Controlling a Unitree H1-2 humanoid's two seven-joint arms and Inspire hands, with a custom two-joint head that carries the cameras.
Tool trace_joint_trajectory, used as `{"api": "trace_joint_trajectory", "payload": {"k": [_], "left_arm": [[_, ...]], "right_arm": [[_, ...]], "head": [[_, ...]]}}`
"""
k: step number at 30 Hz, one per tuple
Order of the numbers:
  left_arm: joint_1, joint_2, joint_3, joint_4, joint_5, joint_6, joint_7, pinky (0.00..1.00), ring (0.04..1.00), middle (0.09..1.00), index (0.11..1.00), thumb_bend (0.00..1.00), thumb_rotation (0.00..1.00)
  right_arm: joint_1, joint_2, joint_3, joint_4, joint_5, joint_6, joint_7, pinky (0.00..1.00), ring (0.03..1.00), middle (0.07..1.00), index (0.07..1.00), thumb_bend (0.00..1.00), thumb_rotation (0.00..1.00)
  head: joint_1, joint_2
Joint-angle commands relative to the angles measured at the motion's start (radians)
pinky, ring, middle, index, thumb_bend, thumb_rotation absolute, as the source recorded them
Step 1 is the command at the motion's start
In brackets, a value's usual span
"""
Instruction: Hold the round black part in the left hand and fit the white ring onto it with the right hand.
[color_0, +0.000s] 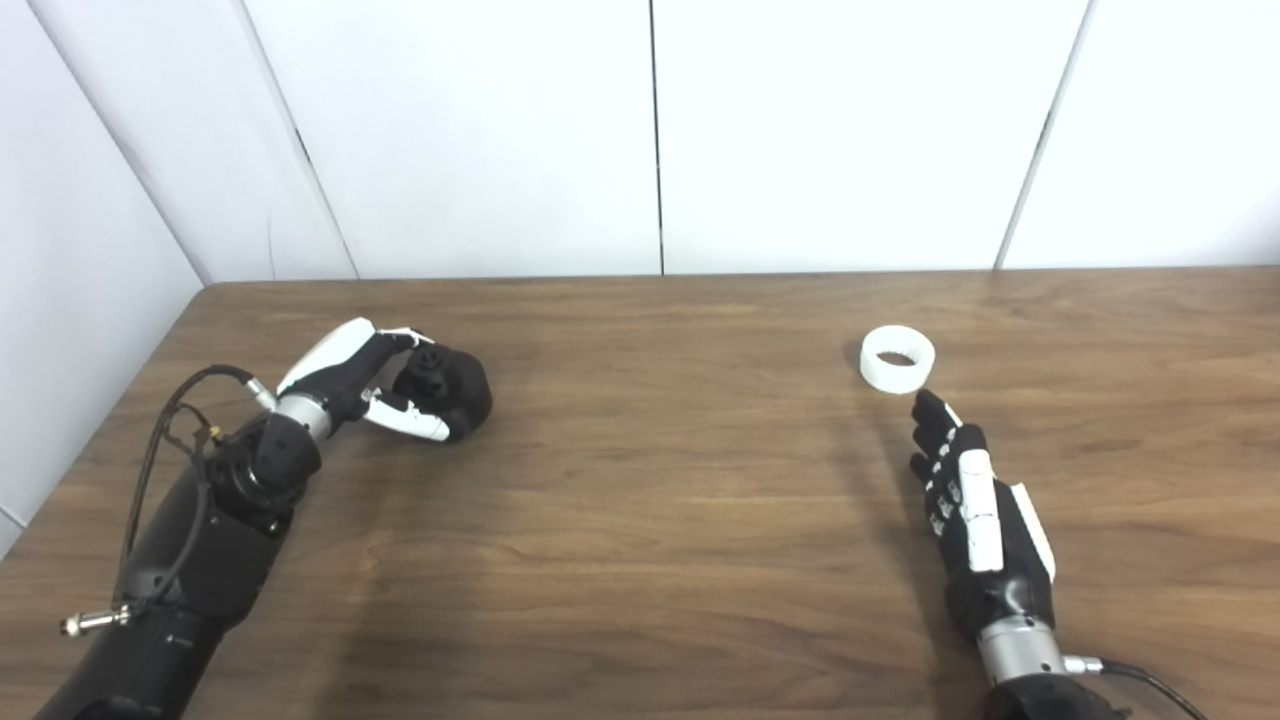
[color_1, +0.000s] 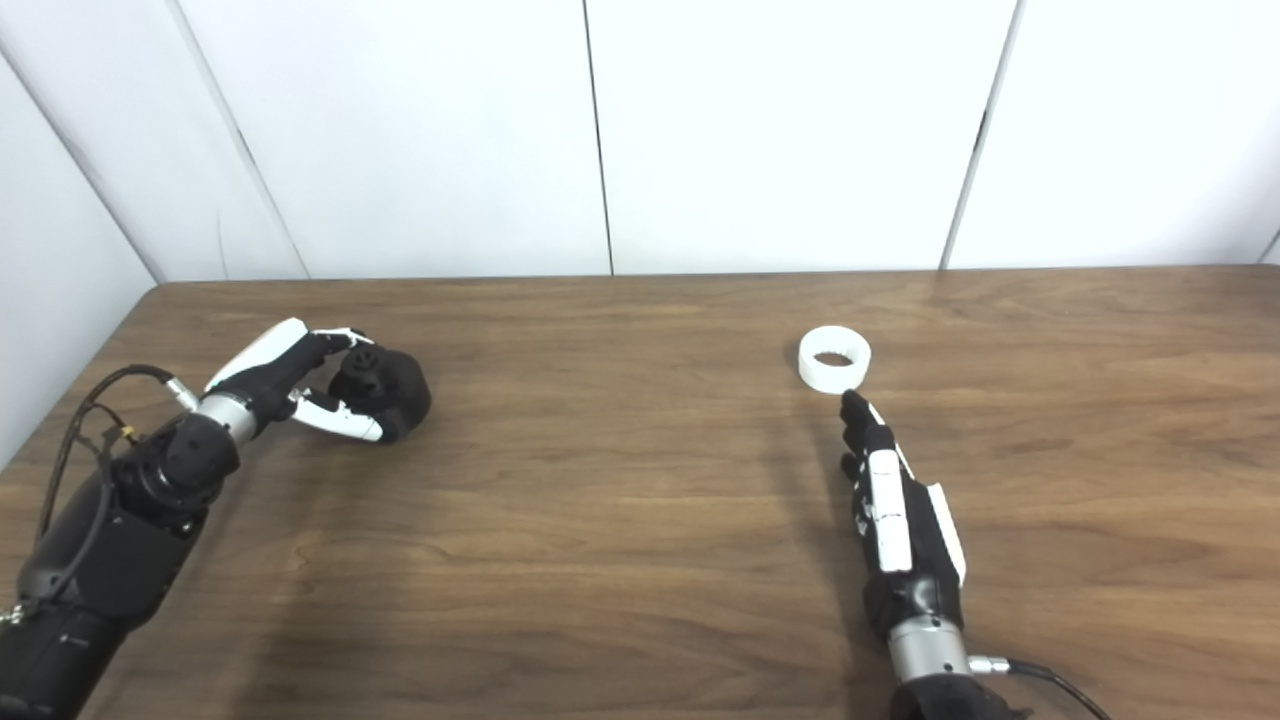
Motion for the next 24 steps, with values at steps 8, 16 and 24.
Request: {"api": "trace_joint_trajectory", "payload": {"k": [8, 16, 24], "left_arm": [[-0.019, 0.014, 0.002, -0.059, 0.015, -0.055, 0.034, 0.9, 0.969, 0.904, 0.713, 0.89, 0.21], [0.015, 0.0, -0.018, -0.146, 0.046, -0.029, 0.017, 0.9, 0.97, 0.911, 0.718, 0.9, 0.21], [0.039, -0.021, -0.045, -0.226, 0.053, -0.007, -0.017, 0.95, 0.992, 0.913, 0.72, 0.9, 0.23]], "right_arm": [[-0.004, -0.004, 0.005, -0.031, -0.001, -0.023, 0.011, 1.0, 0.984, 0.95, 0.927, 0.55, 1.0], [-0.008, -0.009, 0.008, -0.035, -0.011, -0.009, 0.011, 0.99, 0.975, 0.953, 0.928, 0.57, 1.0], [-0.01, -0.008, 0.01, -0.035, -0.011, -0.008, 0.014, 1.0, 0.979, 0.953, 0.929, 0.58, 1.0]], "head": [[0.001, 0.003], [0.001, 0.005], [-0.002, 0.008]]}}
